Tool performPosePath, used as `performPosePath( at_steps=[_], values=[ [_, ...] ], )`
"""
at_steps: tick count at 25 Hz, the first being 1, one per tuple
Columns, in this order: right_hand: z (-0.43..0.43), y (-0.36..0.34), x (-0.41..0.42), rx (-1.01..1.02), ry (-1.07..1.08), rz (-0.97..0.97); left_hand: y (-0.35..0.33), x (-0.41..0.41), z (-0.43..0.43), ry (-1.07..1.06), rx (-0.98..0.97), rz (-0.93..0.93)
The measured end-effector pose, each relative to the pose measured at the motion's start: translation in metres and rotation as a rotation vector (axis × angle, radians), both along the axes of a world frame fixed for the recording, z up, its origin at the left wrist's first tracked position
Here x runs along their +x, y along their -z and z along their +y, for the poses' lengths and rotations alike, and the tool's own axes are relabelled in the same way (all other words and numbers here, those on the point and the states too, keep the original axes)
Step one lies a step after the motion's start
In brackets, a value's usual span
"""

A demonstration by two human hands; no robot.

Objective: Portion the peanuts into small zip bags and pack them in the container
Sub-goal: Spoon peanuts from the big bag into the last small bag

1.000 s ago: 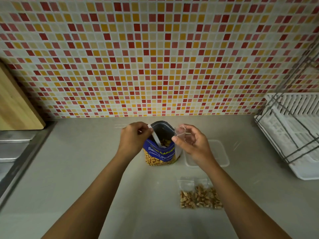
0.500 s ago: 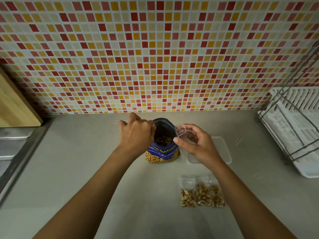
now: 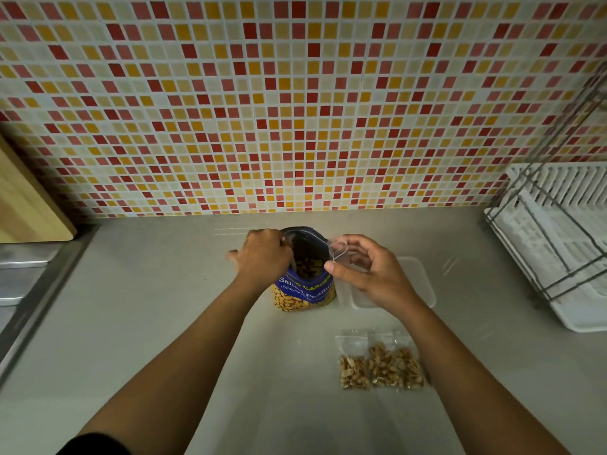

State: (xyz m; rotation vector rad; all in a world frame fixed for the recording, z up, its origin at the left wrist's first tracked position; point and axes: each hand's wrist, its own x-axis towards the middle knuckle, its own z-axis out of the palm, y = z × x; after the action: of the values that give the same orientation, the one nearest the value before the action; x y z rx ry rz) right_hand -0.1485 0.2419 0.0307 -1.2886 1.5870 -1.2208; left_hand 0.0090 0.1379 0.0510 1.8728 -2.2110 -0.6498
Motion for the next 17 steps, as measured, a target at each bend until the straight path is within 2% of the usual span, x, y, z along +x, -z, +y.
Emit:
performPosePath(
  at_steps=[4,8,13,17],
  values=[
    [0.001,-0.004,-0.002,0.025,-0.01,0.027,-0.002,0.001,-0.002,-0.045,0.131,0.334],
    [0.003,-0.008,-0.002,0.052,-0.011,0.04,-0.009,0.008,0.0,-0.06,0.181,0.532],
    [0.004,-0.01,-0.002,0.056,-0.013,0.005,-0.013,0.011,0.004,-0.103,0.19,0.635],
    [0.005,-0.011,-0.001,0.008,0.104,-0.021,-0.015,0.014,0.002,-0.152,0.179,0.67]
  ],
)
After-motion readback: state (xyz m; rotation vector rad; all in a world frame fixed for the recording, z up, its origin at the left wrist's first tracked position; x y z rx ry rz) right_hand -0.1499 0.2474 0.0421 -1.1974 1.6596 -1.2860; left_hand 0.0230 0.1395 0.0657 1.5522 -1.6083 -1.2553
